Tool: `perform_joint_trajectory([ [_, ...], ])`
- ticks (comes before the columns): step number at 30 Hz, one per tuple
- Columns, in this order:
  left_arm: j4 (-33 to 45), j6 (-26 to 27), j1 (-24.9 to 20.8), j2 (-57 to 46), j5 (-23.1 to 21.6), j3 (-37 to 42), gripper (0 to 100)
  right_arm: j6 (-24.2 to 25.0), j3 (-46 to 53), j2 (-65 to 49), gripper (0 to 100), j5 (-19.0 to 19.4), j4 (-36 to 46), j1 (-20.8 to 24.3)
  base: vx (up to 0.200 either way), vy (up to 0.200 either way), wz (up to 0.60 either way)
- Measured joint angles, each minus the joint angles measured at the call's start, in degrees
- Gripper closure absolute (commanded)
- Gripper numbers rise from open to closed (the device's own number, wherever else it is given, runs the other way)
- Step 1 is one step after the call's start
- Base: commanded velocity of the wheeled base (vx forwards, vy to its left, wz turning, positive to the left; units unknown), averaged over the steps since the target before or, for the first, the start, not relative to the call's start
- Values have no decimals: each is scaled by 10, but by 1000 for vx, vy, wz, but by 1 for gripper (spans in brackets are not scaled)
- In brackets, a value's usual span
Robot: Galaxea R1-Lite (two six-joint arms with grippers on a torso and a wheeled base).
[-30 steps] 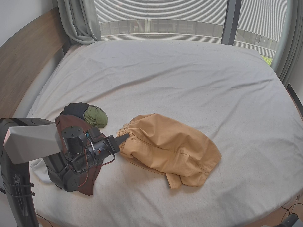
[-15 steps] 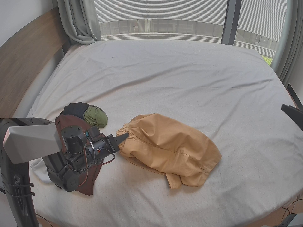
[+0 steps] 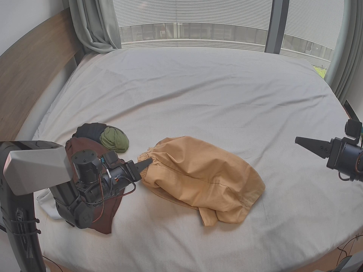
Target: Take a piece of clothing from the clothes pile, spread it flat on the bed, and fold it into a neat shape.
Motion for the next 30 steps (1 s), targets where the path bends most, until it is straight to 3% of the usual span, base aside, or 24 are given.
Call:
perform_joint_trajectory([
  [8, 0, -1, 8, 0, -1, -5, 100, 15, 22, 52, 0, 12, -13, -2, 0, 0, 0],
  [22, 0, 0, 9, 2, -1, -7, 100, 34, 102, 218, 0, 42, -275, -4, 0, 0, 0],
  [30, 0, 0, 9, 4, -1, -7, 100, 58, 120, 299, 0, 48, -301, 0, 0, 0, 0],
])
